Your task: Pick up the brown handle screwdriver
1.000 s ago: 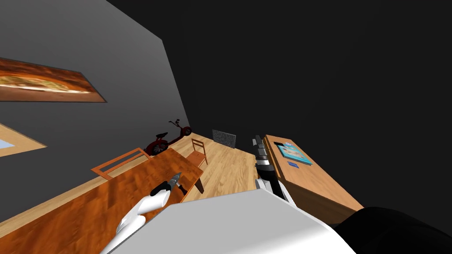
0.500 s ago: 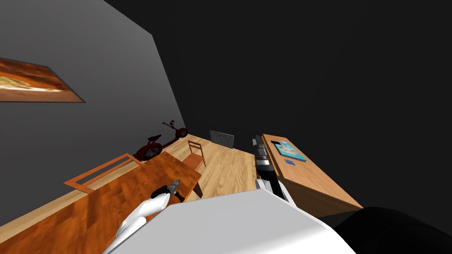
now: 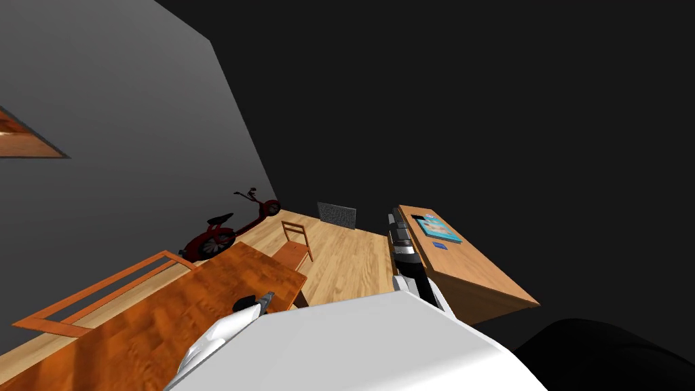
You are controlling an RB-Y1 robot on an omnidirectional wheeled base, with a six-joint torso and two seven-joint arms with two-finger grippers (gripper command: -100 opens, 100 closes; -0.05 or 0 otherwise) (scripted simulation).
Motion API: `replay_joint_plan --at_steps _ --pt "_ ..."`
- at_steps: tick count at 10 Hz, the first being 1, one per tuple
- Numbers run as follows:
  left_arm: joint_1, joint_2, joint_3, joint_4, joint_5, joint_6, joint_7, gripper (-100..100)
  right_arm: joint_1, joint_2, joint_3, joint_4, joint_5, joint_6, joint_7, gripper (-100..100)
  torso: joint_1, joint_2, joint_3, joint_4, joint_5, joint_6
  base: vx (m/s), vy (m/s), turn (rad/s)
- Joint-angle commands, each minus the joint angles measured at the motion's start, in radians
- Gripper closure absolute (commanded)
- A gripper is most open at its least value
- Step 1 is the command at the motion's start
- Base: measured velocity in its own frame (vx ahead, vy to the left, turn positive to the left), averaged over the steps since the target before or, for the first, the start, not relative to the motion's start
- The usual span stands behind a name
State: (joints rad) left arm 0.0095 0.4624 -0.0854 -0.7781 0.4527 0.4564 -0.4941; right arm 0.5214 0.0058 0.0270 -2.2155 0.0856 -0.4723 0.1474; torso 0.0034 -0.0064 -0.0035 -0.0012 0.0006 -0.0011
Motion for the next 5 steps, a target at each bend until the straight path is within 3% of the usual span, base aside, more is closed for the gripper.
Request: replay_joint_plan --at_steps 1,3,5 --pt "-0.001 -0.003 -0.014 0.05 0.024 0.04 -0.02 -100 0.0 0.0 0.0 0.0 0.0 0.0 0.0 0 0.0 0.0 0.0 0.0 0.0 0.0 0.078 0.076 -0.175" --pt "-0.012 -0.005 -0.03 0.116 0.051 0.077 -0.041 -100 0.0 0.0 0.0 0.0 0.0 0.0 0.0 0 0.001 0.0 0.0 0.0 0.0 0.0 0.07 0.057 -0.165" --pt "-0.012 -0.005 -0.03 0.116 0.051 0.077 -0.041 -100 0.0 0.0 0.0 0.0 0.0 0.0 0.0 0 -0.001 0.001 0.0 0.0 0.0 -0.001 0.027 0.025 -0.023"
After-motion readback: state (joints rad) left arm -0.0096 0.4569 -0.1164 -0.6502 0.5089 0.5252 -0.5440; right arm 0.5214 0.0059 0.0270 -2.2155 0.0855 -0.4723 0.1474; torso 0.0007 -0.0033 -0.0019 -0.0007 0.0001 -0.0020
